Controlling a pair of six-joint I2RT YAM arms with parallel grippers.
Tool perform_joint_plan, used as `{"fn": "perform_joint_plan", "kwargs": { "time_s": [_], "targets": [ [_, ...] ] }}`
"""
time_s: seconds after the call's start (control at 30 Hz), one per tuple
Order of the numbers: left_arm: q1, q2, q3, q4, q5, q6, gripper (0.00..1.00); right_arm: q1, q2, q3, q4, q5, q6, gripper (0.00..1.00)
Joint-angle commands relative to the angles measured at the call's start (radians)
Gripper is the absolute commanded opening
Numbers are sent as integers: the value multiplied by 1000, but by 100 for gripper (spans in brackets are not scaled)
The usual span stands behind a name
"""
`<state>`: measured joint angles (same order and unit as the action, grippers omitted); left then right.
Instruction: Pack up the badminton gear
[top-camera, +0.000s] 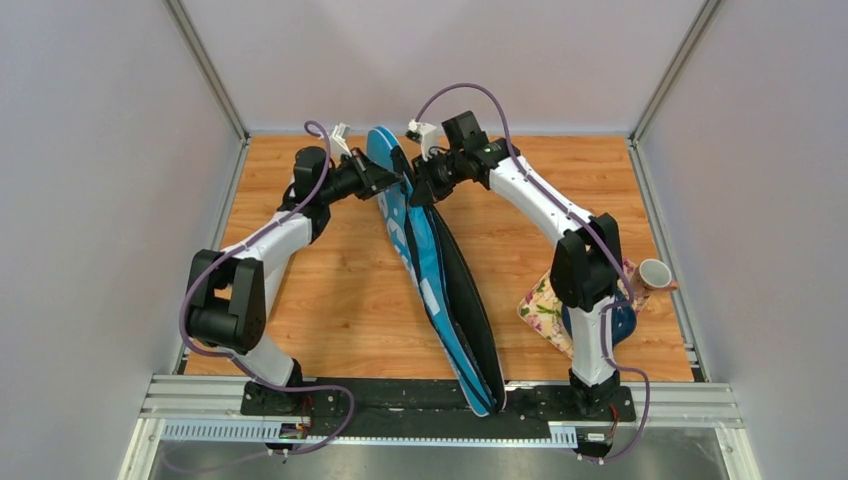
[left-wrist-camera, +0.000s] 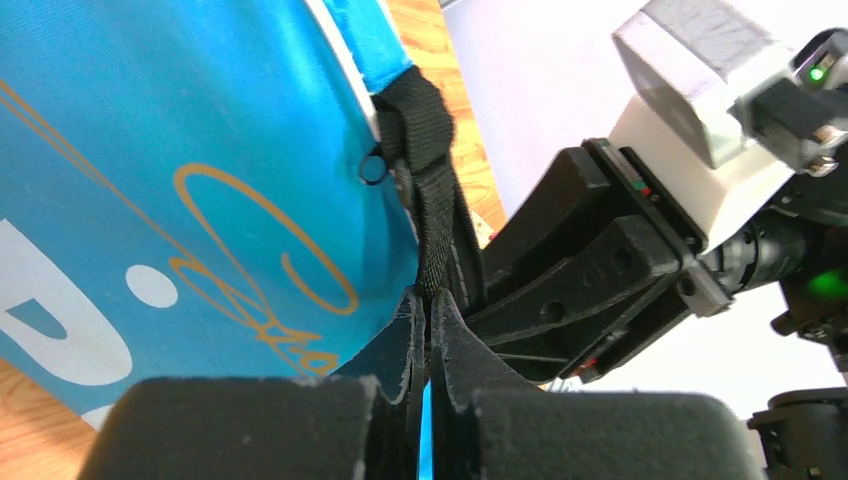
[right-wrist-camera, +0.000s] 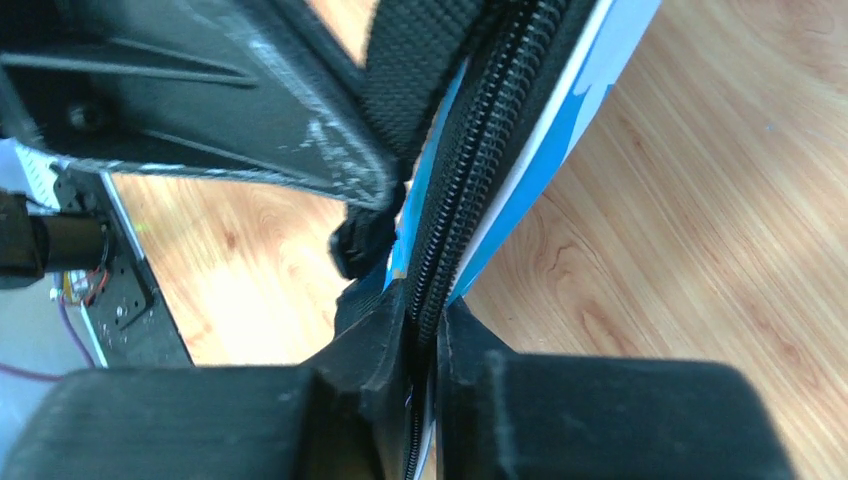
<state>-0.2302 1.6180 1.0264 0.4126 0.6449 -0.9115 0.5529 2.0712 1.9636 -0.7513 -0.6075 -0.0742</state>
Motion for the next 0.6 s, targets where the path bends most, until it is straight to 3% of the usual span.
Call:
{"fn": "perform_joint_plan", "kwargs": {
  "time_s": [0.0,0.13,0.2,0.27,0.3,0.57],
  "targets": [
    [-3,-96,54,-20,4,2,0,24,-128,-77,154,109,66,17],
    [-3,-136,58,12,9,-61,0,24,-189,-187,272,106,152,31],
    [-3,-150,70,25,3,-89,0,22,-209,-250,312,86,195,32],
    [-4,-147,90,49,2,-124,0,25,-217,-290,375,69,240,19],
    [-6,-130,104,55,12,-130,0,24,-209,-313,392,46,254,3],
    [-32,-12,240,-13,19,-142,0,50,-201,-359,483,-47,317,0]
  ]
}}
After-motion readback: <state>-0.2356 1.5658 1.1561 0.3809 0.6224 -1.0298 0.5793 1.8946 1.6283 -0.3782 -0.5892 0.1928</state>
